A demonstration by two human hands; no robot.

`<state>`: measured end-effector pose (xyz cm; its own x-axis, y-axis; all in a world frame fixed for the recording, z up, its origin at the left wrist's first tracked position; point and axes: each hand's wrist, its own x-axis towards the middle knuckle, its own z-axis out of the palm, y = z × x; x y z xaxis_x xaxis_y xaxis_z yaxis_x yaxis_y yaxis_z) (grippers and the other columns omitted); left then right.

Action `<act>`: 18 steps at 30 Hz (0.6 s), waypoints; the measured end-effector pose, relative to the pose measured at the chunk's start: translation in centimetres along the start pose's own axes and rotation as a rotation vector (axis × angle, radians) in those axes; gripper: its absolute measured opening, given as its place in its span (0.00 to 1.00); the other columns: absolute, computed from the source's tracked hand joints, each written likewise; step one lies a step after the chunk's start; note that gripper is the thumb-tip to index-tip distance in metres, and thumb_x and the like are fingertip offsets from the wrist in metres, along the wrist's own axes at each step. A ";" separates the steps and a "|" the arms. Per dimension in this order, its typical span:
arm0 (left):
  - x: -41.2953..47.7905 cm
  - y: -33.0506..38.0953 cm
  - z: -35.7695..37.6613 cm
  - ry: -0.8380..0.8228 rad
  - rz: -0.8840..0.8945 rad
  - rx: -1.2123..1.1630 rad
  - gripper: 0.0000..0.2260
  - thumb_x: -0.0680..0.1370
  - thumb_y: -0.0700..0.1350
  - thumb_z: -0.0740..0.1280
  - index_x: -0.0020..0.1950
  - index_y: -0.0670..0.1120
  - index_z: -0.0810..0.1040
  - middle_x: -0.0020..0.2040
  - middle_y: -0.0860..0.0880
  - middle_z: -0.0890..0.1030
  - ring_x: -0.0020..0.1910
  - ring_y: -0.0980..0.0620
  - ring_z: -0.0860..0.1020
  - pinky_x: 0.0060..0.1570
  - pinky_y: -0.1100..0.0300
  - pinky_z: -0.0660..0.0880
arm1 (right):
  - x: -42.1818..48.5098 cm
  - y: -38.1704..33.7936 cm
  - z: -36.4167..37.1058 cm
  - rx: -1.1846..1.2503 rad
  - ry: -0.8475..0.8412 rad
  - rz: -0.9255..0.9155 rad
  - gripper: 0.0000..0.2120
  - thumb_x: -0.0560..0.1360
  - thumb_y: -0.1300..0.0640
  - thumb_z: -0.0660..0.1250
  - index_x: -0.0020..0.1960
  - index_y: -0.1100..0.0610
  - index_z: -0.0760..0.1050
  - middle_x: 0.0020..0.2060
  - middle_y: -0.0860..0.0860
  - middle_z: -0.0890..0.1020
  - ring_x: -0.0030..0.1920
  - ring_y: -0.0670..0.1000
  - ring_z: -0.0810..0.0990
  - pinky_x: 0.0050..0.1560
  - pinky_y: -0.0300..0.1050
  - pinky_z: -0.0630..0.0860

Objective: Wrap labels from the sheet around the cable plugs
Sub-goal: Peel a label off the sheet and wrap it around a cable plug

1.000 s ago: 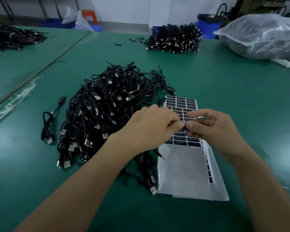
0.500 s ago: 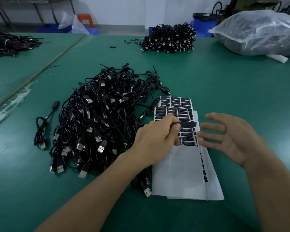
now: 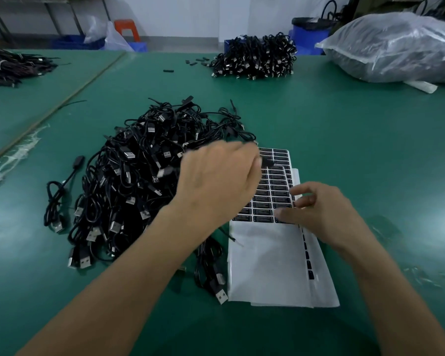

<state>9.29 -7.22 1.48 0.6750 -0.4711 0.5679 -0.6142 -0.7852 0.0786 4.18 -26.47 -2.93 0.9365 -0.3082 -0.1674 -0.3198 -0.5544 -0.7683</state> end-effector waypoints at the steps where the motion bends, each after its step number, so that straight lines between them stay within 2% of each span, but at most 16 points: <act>1: -0.3 0.0 0.7 -0.157 -0.010 0.032 0.14 0.84 0.50 0.55 0.46 0.50 0.77 0.39 0.55 0.76 0.38 0.51 0.77 0.39 0.55 0.77 | -0.2 -0.1 0.4 -0.053 0.010 -0.005 0.28 0.62 0.45 0.83 0.56 0.46 0.75 0.45 0.46 0.79 0.43 0.44 0.79 0.35 0.37 0.70; 3: -0.8 0.1 2.1 -0.417 -0.039 -0.010 0.14 0.85 0.50 0.55 0.47 0.52 0.78 0.46 0.53 0.77 0.47 0.50 0.78 0.49 0.53 0.75 | -0.2 -0.2 0.9 -0.108 0.032 -0.005 0.31 0.59 0.45 0.84 0.58 0.48 0.75 0.43 0.46 0.78 0.42 0.42 0.76 0.34 0.36 0.67; 5: -1.2 0.0 3.0 -0.525 -0.119 -0.176 0.13 0.85 0.50 0.56 0.42 0.54 0.74 0.45 0.56 0.76 0.47 0.50 0.77 0.46 0.54 0.72 | -0.1 -0.2 0.9 -0.094 0.057 0.015 0.32 0.59 0.46 0.84 0.59 0.51 0.76 0.43 0.47 0.80 0.42 0.43 0.77 0.33 0.36 0.67; 7: -1.7 -0.3 3.8 -0.492 -0.197 -0.315 0.14 0.85 0.50 0.57 0.40 0.55 0.72 0.40 0.58 0.78 0.43 0.54 0.77 0.41 0.55 0.71 | 0.0 0.0 0.7 -0.073 0.065 0.048 0.33 0.60 0.47 0.84 0.60 0.54 0.76 0.46 0.49 0.81 0.45 0.48 0.79 0.35 0.40 0.70; 9: -2.0 -0.4 4.2 -0.455 -0.269 -0.421 0.11 0.85 0.49 0.56 0.46 0.56 0.74 0.39 0.61 0.82 0.41 0.60 0.79 0.43 0.57 0.72 | 0.0 0.0 0.5 -0.085 0.062 0.080 0.33 0.60 0.45 0.84 0.59 0.55 0.75 0.50 0.53 0.81 0.48 0.52 0.80 0.37 0.43 0.71; 11: -2.3 -0.3 4.3 -0.406 -0.320 -0.497 0.10 0.85 0.50 0.54 0.47 0.58 0.71 0.39 0.64 0.82 0.41 0.63 0.79 0.44 0.58 0.73 | 0.0 0.1 0.3 -0.099 0.055 0.099 0.30 0.61 0.45 0.84 0.56 0.54 0.75 0.51 0.55 0.80 0.47 0.52 0.80 0.34 0.42 0.70; 14: -2.8 0.0 4.8 -0.314 -0.382 -0.574 0.11 0.81 0.55 0.50 0.41 0.58 0.67 0.33 0.57 0.80 0.40 0.56 0.78 0.46 0.52 0.74 | -0.1 0.1 0.1 -0.135 0.069 0.105 0.22 0.61 0.45 0.83 0.45 0.56 0.78 0.44 0.56 0.82 0.40 0.50 0.78 0.34 0.42 0.71; 16: -3.0 0.0 5.1 -0.297 -0.421 -0.619 0.11 0.78 0.57 0.50 0.38 0.58 0.66 0.30 0.56 0.75 0.34 0.53 0.74 0.45 0.50 0.72 | -0.1 0.2 -0.2 -0.168 0.076 0.115 0.25 0.62 0.44 0.82 0.42 0.63 0.80 0.39 0.59 0.83 0.36 0.52 0.76 0.36 0.44 0.71; 18: -3.2 0.0 5.1 -0.301 -0.450 -0.655 0.12 0.78 0.57 0.50 0.36 0.57 0.64 0.29 0.57 0.71 0.31 0.54 0.70 0.44 0.50 0.71 | -0.3 0.2 -0.3 -0.207 0.060 0.138 0.30 0.64 0.40 0.80 0.41 0.67 0.79 0.31 0.57 0.79 0.33 0.53 0.73 0.34 0.45 0.69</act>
<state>9.25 -7.75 -4.49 0.9346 -0.3296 0.1339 -0.3115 -0.5761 0.7557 3.78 -26.76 -2.86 0.8737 -0.4340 -0.2199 -0.4724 -0.6485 -0.5969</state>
